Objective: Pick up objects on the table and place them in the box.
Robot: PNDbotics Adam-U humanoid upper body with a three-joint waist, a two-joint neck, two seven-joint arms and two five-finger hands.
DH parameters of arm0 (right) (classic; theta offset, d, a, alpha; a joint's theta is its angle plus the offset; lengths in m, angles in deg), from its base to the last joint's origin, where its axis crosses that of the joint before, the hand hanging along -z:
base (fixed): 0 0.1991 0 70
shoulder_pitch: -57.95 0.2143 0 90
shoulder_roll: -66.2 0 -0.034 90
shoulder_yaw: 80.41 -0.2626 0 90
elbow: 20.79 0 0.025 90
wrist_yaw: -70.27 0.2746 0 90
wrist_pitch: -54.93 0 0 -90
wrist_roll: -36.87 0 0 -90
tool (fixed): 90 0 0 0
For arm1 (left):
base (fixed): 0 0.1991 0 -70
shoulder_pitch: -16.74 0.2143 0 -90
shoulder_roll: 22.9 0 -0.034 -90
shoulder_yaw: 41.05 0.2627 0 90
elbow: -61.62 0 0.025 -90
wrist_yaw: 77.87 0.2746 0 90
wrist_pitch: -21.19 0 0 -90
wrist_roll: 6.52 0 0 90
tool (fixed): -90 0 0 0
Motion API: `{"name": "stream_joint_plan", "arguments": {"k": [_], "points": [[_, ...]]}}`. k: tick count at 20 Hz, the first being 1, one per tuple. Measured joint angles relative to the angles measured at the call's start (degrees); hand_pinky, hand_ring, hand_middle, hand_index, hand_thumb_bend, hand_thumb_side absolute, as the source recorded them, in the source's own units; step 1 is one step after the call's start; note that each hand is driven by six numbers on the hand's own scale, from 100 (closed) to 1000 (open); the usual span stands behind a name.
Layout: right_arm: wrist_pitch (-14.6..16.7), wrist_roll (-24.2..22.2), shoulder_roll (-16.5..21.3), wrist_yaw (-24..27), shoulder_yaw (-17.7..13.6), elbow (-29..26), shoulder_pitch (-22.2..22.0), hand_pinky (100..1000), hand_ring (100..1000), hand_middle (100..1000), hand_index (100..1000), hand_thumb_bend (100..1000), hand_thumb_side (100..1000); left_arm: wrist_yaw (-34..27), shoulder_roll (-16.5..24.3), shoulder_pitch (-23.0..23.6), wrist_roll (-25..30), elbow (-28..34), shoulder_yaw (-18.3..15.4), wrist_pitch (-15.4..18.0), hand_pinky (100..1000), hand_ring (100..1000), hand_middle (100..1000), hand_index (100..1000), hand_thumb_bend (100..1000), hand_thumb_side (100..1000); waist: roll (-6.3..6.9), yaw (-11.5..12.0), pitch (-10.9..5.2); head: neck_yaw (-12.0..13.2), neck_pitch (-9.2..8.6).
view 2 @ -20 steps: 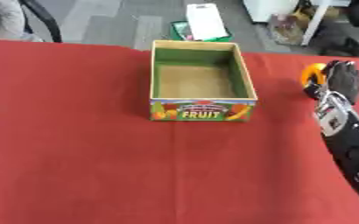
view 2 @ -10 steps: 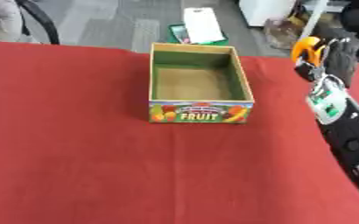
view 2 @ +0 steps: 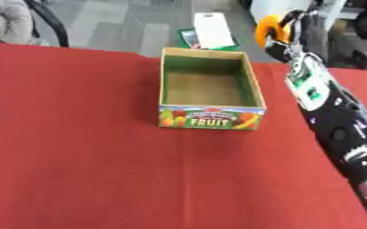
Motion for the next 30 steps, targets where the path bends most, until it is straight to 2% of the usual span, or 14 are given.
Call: {"name": "stream_joint_plan", "arguments": {"k": [6,10,12,13,14,16,17,19,21,23,25,27,30], "points": [[1.5,-3.6,-3.7,-3.3,1.1,1.3,1.0,486,460,207,296,100,100,-0.1,-0.2,-0.2,0.1,0.0,0.0,0.1,700,735,610,634,741,338,0.01,1.2,0.00,-0.4,-0.05],[3.3,-7.2,-5.4,-5.5,1.9,3.1,1.1,547,514,280,371,100,100,-0.1,-0.5,-0.2,0.2,0.0,0.0,0.0,700,735,610,634,742,338,0.03,1.3,0.03,-0.5,-0.41],[4.5,-10.2,-5.9,-6.7,2.3,3.7,1.0,579,553,351,438,141,100,-0.1,-0.5,-0.2,0.2,0.0,0.0,0.0,701,735,610,634,742,337,0.03,1.3,0.06,-0.5,-0.43],[5.2,-12.0,-6.1,-7.2,2.5,3.9,1.0,614,596,429,525,157,100,-0.2,-0.5,-0.2,0.2,0.0,0.0,0.0,701,735,610,634,742,338,0.03,1.3,0.06,-0.5,-0.44],[6.0,-14.0,-6.2,-7.5,2.5,4.1,1.0,626,614,461,564,168,100,-0.2,-0.5,-0.2,0.2,0.0,0.0,0.0,701,735,609,634,742,337,0.02,1.3,0.06,-0.5,-0.44],[7.6,-18.7,-6.4,-8.0,2.7,4.2,1.0,652,653,526,628,200,100,-0.2,-0.5,-0.2,0.2,0.0,0.0,0.0,701,736,609,634,742,337,-0.01,1.2,0.06,-0.5,-0.44],[8.3,-21.1,-6.4,-8.3,2.8,4.2,1.0,686,704,603,689,268,100,-0.2,-0.5,-0.2,0.2,0.0,0.0,0.0,701,736,609,634,742,338,-0.01,1.1,0.06,-0.4,-0.44],[9.9,-26.3,-6.4,-8.5,2.9,4.2,1.0,746,774,720,769,323,100,-0.2,-0.5,-0.2,0.2,0.0,0.0,0.0,701,736,609,634,742,338,-0.02,0.9,0.06,-0.4,-0.44],[11.4,-32.0,-6.4,-8.5,2.9,4.1,1.0,770,813,770,820,343,100,-0.2,-0.5,-0.2,0.2,0.0,0.0,0.0,701,736,609,634,742,338,-0.03,0.7,0.05,-0.4,-0.44],[13.0,-37.9,-6.3,-8.2,2.9,3.8,0.8,770,812,772,824,362,100,-0.2,-0.5,-0.2,0.2,0.0,0.0,0.1,702,736,609,634,742,338,-0.04,0.4,0.02,-0.3,-0.44],[14.1,-41.5,-6.0,-7.4,2.5,2.7,0.5,761,800,762,819,377,100,-0.2,-0.5,-0.2,0.3,0.0,0.0,0.1,702,736,609,634,741,338,-0.04,0.0,0.01,-0.1,-0.44],[14.4,-41.9,-5.2,-6.1,1.9,1.1,0.3,750,786,748,812,381,100,-0.2,-0.5,-0.1,0.3,-0.1,0.0,0.1,702,736,608,634,741,338,-0.03,-0.5,-0.01,0.1,-0.44],[14.0,-38.0,-3.7,-3.2,1.0,-2.1,-0.6,731,768,732,806,382,100,-0.2,-0.5,0.1,0.3,-0.1,0.0,0.2,702,737,608,634,741,337,-0.01,-1.2,-0.09,0.5,-0.44]]}}
